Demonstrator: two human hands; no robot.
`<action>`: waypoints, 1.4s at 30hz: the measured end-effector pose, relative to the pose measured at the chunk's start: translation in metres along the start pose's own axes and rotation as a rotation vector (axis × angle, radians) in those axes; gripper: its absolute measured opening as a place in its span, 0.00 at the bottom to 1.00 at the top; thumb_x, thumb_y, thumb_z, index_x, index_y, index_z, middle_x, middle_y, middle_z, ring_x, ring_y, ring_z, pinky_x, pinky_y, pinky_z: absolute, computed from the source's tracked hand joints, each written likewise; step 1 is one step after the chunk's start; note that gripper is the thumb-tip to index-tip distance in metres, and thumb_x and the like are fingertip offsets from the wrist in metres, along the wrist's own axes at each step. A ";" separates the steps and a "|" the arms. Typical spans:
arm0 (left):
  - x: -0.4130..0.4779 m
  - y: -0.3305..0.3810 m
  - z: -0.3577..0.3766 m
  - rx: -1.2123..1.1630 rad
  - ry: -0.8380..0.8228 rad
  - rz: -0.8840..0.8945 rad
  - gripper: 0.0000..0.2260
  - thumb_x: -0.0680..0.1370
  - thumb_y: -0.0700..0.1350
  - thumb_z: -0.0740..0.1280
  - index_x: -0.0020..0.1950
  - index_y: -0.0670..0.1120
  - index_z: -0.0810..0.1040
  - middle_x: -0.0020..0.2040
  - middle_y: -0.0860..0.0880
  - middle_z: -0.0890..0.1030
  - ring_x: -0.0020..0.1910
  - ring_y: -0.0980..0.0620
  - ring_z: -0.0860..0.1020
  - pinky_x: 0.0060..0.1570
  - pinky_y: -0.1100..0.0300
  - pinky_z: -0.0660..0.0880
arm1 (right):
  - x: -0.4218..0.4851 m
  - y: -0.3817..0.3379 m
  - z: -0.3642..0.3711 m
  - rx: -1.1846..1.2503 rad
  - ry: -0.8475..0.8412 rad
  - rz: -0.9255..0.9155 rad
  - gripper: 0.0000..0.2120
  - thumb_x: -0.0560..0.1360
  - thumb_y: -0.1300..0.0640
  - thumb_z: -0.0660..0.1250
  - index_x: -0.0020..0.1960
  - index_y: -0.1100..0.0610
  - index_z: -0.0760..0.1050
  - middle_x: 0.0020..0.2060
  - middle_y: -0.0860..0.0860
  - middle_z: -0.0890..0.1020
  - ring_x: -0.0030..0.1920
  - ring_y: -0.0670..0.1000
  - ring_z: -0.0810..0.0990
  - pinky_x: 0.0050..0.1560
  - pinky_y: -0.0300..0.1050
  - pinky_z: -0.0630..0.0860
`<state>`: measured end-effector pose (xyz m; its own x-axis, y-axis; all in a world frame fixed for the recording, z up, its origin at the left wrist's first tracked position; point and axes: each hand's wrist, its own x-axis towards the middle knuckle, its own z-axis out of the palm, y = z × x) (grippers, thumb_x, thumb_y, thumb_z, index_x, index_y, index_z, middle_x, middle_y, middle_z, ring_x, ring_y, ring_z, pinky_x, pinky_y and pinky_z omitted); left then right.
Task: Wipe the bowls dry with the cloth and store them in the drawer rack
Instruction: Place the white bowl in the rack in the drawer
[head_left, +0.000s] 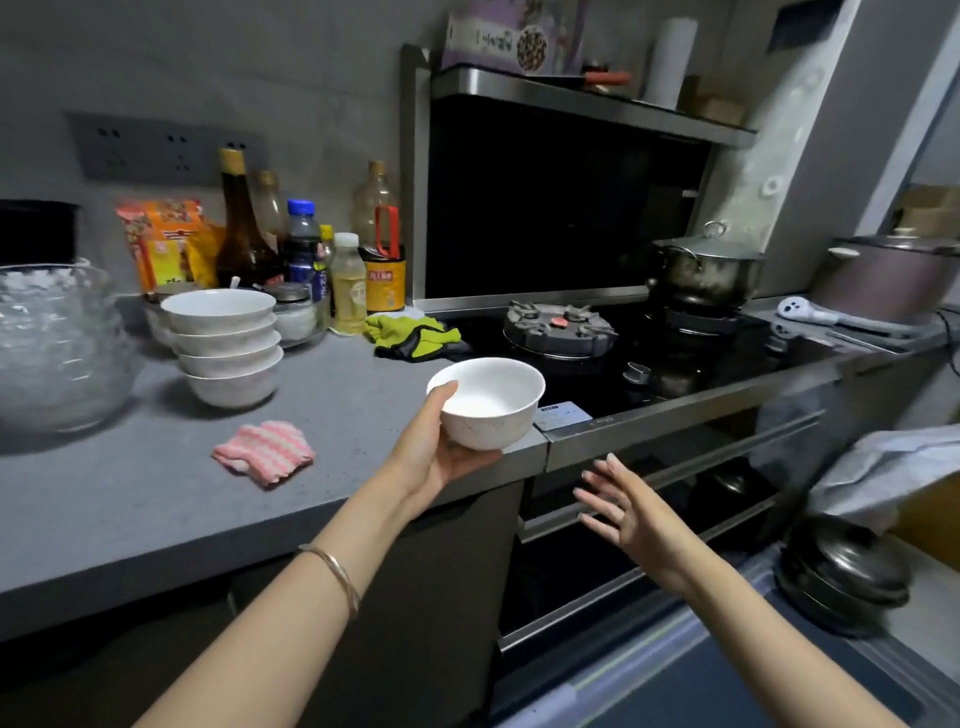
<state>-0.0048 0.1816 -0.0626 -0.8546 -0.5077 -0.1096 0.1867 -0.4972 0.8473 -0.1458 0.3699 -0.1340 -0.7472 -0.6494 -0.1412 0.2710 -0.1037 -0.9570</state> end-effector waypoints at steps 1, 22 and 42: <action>0.004 -0.005 0.006 0.008 -0.006 -0.002 0.09 0.80 0.52 0.59 0.57 0.51 0.72 0.57 0.45 0.75 0.56 0.43 0.77 0.41 0.49 0.82 | 0.006 0.011 -0.012 0.055 0.029 0.082 0.41 0.63 0.40 0.71 0.70 0.56 0.65 0.67 0.54 0.72 0.62 0.54 0.76 0.60 0.53 0.73; 0.031 -0.065 0.042 0.040 0.087 0.058 0.17 0.80 0.51 0.59 0.68 0.49 0.66 0.64 0.44 0.71 0.57 0.45 0.76 0.42 0.51 0.82 | 0.101 0.086 -0.036 0.373 0.066 0.321 0.38 0.70 0.44 0.69 0.74 0.59 0.60 0.71 0.60 0.66 0.70 0.57 0.67 0.68 0.52 0.67; 0.001 -0.092 0.046 0.122 0.015 0.047 0.18 0.80 0.51 0.60 0.68 0.48 0.67 0.62 0.46 0.72 0.55 0.47 0.77 0.44 0.50 0.82 | 0.051 0.086 -0.073 0.233 0.028 0.353 0.22 0.65 0.42 0.74 0.39 0.56 0.66 0.28 0.53 0.73 0.44 0.52 0.83 0.67 0.51 0.70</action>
<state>-0.0449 0.2591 -0.1164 -0.8387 -0.5393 -0.0754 0.1650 -0.3836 0.9087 -0.2051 0.3829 -0.2425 -0.5995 -0.6548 -0.4602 0.6407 -0.0480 -0.7663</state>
